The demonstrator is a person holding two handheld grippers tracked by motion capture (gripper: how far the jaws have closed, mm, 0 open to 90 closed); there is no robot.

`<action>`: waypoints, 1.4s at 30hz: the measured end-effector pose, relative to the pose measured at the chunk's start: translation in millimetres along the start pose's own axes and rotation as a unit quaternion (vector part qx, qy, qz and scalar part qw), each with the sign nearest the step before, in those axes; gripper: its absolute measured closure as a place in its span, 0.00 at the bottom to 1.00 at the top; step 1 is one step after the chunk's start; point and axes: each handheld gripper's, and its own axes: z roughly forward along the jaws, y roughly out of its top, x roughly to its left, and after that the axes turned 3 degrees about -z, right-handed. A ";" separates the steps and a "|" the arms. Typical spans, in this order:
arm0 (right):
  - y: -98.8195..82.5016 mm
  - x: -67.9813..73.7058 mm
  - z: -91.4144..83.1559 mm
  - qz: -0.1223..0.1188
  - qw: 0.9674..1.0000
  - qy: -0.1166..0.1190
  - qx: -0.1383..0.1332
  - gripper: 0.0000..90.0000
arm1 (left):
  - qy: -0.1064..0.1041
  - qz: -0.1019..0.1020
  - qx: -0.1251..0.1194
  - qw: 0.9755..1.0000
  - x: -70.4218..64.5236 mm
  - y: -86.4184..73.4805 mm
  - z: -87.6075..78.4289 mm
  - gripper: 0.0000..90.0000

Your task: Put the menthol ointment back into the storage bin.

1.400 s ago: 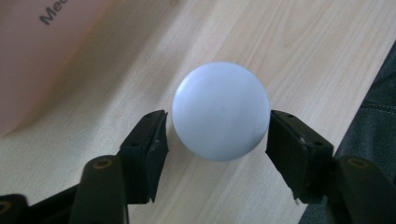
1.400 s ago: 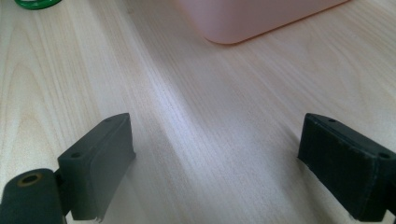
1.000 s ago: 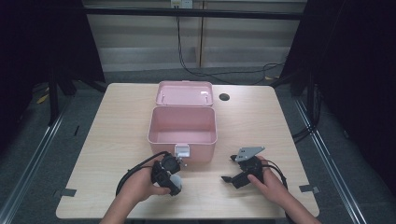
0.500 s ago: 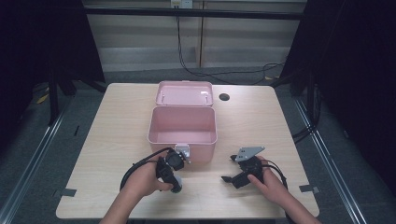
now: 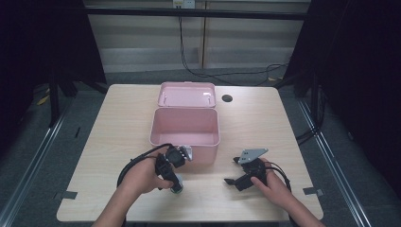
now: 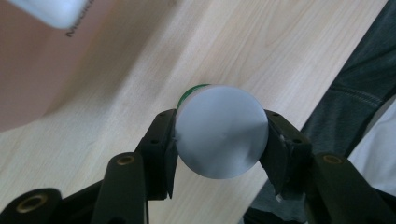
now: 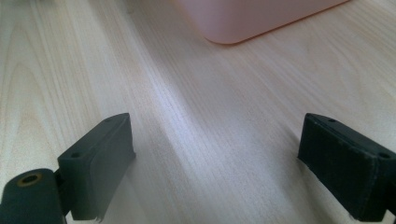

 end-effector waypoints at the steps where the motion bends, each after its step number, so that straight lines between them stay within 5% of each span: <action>1: 0.0 0.0 0.0 0.000 1.000 0.000 0.000 0.11 | 0.003 0.002 0.002 1.000 0.4 0.2 -3.2 0.55; 24: 0.0 0.0 0.0 0.000 1.000 0.001 0.000 0.11 | -0.010 -0.040 -0.010 0.999 15.4 1.6 -57.5 0.55; 42: 0.1 -0.1 -0.2 0.000 1.000 0.001 0.001 0.11 | 0.005 -0.076 -0.005 0.997 32.8 6.2 -91.9 0.55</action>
